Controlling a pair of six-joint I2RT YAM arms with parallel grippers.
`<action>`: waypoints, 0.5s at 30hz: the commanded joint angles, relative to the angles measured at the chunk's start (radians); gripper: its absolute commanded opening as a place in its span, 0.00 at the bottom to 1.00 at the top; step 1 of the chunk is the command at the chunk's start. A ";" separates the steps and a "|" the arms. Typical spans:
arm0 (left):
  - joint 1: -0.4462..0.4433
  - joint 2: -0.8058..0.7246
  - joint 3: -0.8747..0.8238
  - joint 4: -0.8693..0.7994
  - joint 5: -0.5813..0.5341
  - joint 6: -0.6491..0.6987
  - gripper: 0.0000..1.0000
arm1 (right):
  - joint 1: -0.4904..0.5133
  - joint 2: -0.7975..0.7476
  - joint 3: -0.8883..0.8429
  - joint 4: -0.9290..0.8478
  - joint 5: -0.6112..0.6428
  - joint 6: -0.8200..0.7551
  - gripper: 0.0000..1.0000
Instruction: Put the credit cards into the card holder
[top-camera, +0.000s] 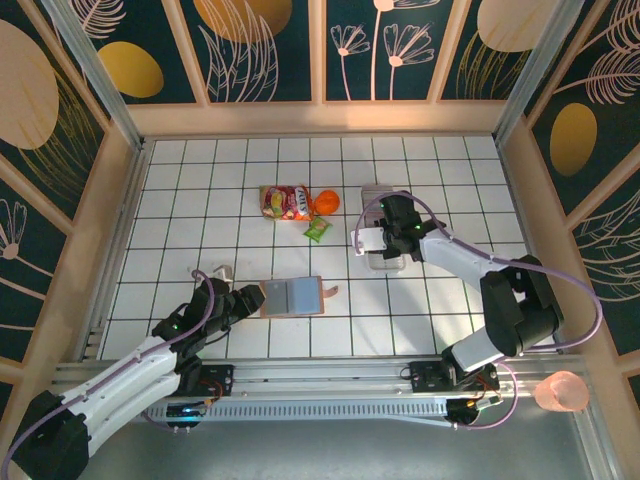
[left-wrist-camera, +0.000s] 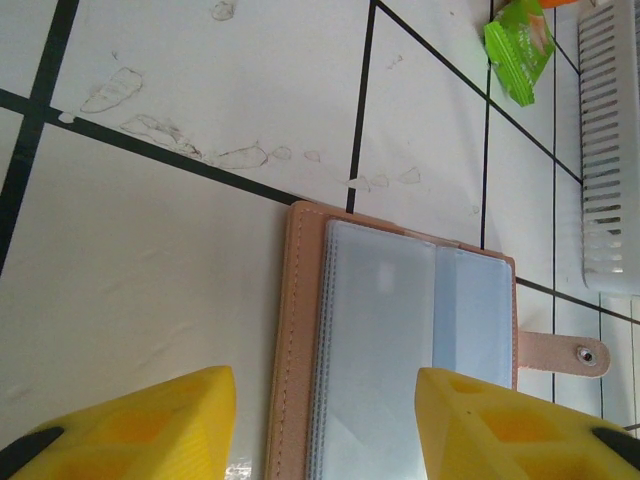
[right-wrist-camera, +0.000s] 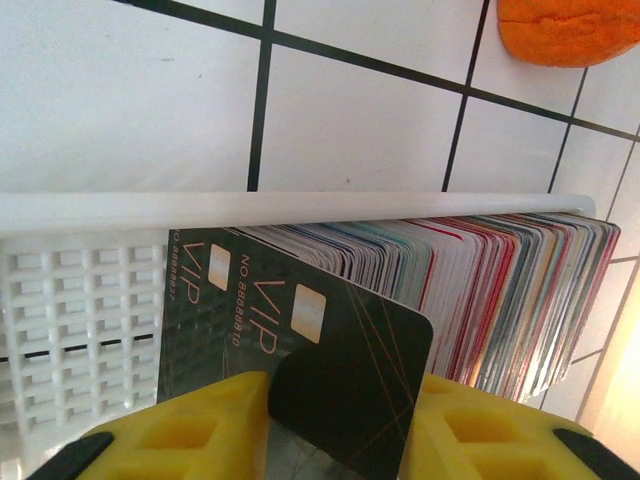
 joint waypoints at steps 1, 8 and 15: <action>-0.005 0.001 -0.014 0.024 0.011 -0.012 0.49 | 0.010 -0.038 0.004 0.015 0.020 -0.006 0.33; -0.004 0.013 -0.018 0.039 0.018 -0.015 0.47 | 0.015 -0.073 -0.005 -0.012 0.020 0.004 0.25; -0.005 0.018 -0.015 0.040 0.022 -0.019 0.46 | 0.026 -0.123 -0.014 -0.074 -0.001 0.027 0.18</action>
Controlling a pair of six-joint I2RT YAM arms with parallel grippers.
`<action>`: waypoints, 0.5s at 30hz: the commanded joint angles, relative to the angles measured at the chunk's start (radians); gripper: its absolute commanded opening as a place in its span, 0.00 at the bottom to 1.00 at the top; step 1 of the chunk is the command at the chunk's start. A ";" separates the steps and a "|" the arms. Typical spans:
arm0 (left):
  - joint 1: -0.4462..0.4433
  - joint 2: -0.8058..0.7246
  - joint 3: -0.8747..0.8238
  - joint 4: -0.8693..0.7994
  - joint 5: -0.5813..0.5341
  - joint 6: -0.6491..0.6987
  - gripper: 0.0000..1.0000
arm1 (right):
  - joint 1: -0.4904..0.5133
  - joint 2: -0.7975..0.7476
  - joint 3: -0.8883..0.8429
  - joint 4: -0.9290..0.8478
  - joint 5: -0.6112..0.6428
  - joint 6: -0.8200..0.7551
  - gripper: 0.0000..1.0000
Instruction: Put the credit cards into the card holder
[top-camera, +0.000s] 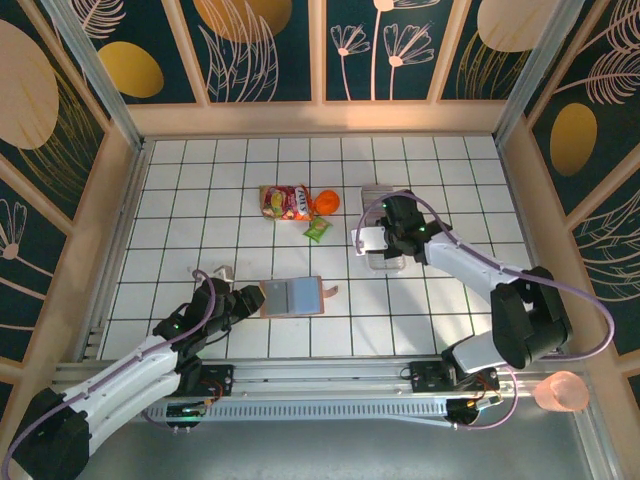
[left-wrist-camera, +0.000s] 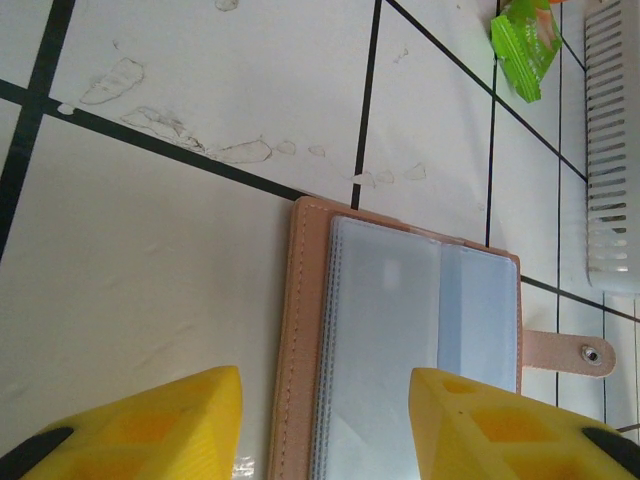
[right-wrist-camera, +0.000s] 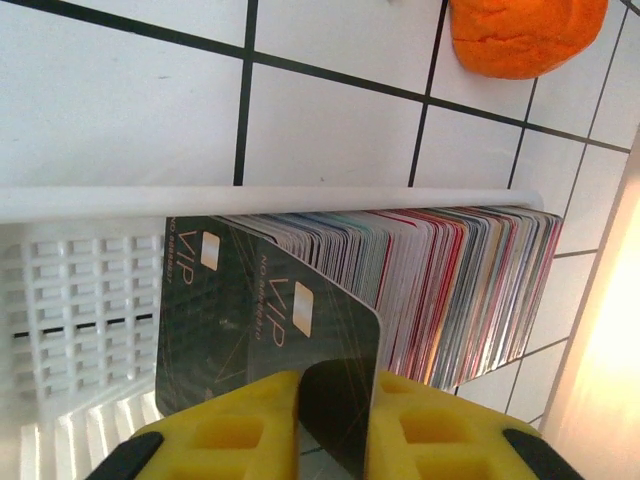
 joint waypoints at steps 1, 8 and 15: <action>-0.004 0.000 -0.011 0.023 0.015 -0.011 0.46 | 0.015 -0.053 -0.015 -0.037 -0.007 0.026 0.16; -0.005 0.000 -0.014 0.023 0.024 -0.009 0.44 | 0.099 -0.158 -0.021 -0.203 -0.027 0.191 0.04; -0.005 0.003 -0.010 0.019 0.021 -0.002 0.43 | 0.299 -0.274 0.012 -0.220 0.023 0.602 0.00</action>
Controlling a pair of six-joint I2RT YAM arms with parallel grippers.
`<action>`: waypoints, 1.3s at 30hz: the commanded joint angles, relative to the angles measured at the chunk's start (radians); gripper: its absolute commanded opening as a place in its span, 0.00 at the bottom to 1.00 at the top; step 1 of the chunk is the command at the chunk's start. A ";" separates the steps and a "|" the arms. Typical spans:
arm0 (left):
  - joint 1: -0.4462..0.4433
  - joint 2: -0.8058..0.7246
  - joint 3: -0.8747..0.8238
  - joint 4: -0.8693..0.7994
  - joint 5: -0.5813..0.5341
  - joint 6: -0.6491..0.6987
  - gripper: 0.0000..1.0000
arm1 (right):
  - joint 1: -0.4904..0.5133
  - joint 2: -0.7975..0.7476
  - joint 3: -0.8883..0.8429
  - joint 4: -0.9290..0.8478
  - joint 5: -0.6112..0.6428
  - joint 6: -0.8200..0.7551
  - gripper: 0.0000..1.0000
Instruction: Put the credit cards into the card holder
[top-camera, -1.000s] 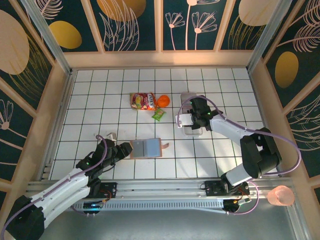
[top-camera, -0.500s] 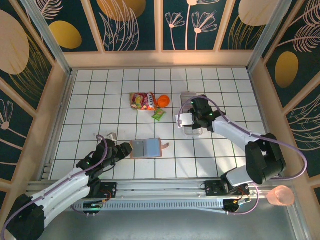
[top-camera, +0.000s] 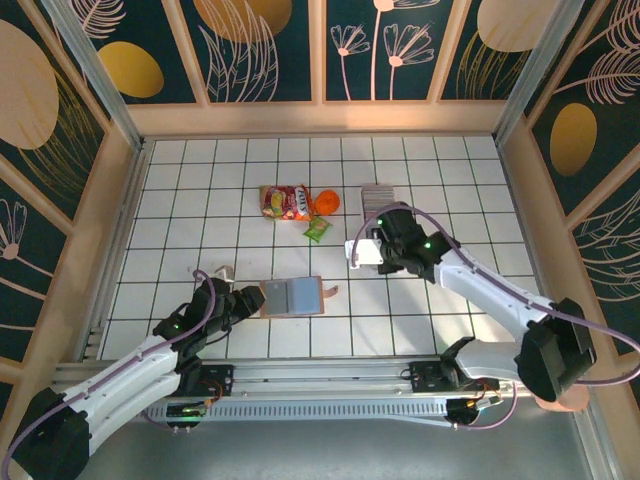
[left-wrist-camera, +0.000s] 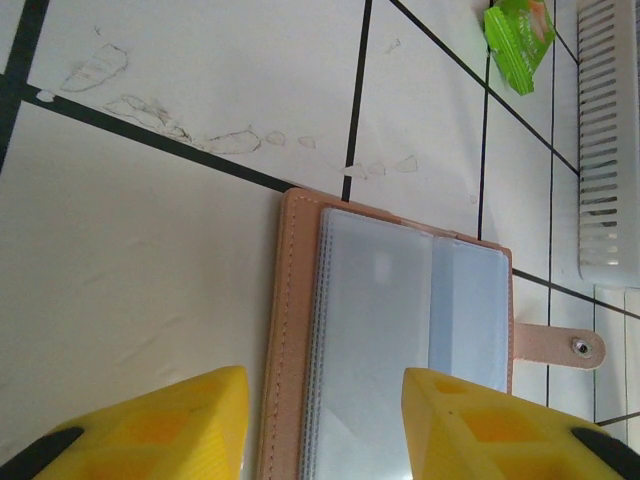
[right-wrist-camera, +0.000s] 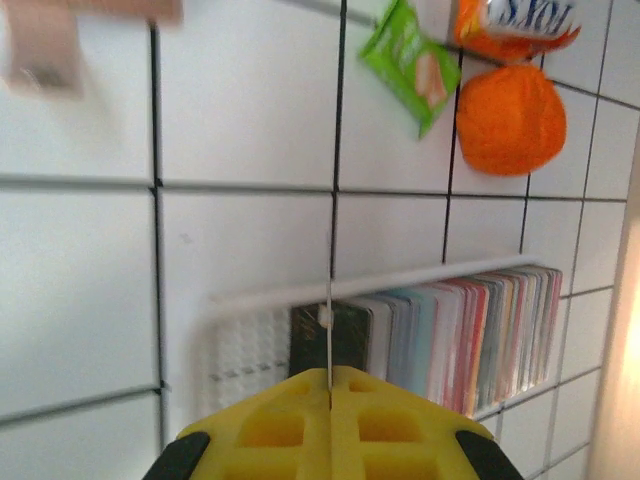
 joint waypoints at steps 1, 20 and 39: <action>-0.005 0.004 -0.010 0.018 0.004 0.001 0.43 | 0.082 -0.050 0.040 -0.004 0.033 0.353 0.00; -0.005 0.093 0.003 0.066 0.048 0.006 0.08 | 0.217 0.292 -0.151 0.771 -0.372 2.121 0.00; -0.005 0.133 -0.005 0.070 0.035 0.016 0.00 | 0.220 0.464 -0.119 0.754 -0.324 2.129 0.00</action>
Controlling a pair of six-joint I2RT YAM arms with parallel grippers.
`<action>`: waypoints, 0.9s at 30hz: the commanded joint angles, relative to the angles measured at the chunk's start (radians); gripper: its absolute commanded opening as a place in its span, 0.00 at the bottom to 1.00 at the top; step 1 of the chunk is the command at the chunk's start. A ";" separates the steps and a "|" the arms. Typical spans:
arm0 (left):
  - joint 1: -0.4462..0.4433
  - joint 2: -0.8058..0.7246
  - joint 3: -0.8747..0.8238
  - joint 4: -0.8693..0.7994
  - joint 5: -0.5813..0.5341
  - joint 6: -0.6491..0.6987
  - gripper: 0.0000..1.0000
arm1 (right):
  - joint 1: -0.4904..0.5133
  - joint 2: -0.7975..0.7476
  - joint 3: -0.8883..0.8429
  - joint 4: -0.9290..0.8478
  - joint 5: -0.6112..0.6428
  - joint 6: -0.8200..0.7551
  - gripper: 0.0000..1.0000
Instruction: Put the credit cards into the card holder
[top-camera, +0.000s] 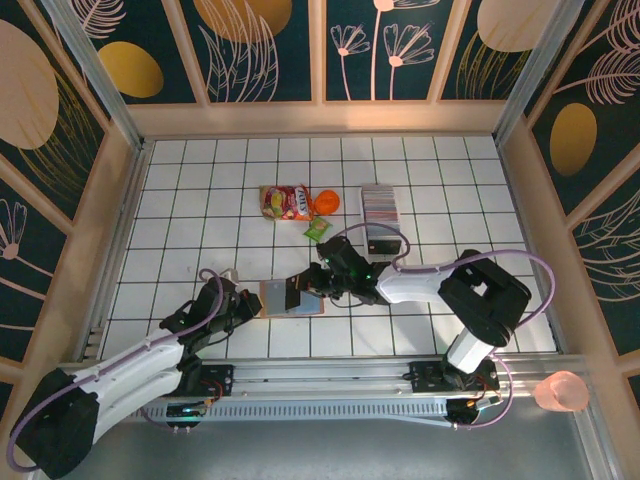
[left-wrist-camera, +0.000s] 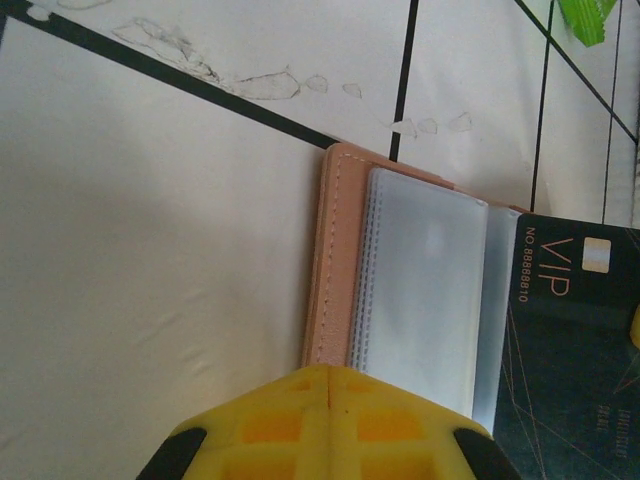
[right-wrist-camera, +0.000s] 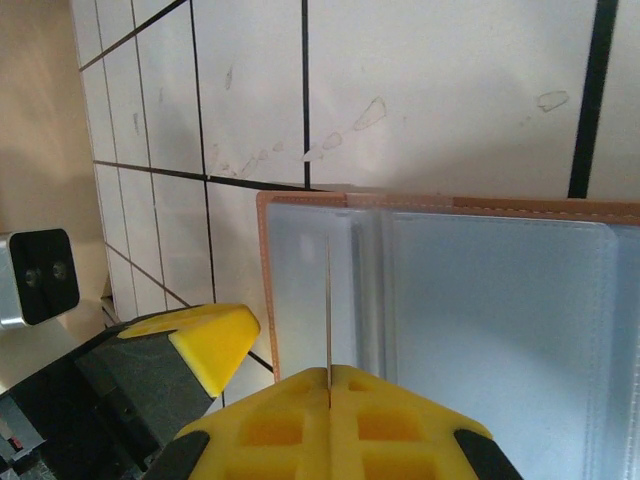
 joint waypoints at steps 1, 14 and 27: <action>-0.004 0.008 -0.004 0.026 -0.002 0.013 0.00 | 0.003 0.005 0.010 -0.029 0.039 -0.018 0.00; -0.005 0.026 -0.013 0.034 -0.004 0.013 0.00 | 0.013 0.060 0.014 -0.001 0.019 -0.020 0.00; -0.005 0.050 -0.025 0.046 -0.009 0.019 0.00 | 0.031 0.079 0.016 0.061 -0.010 -0.010 0.00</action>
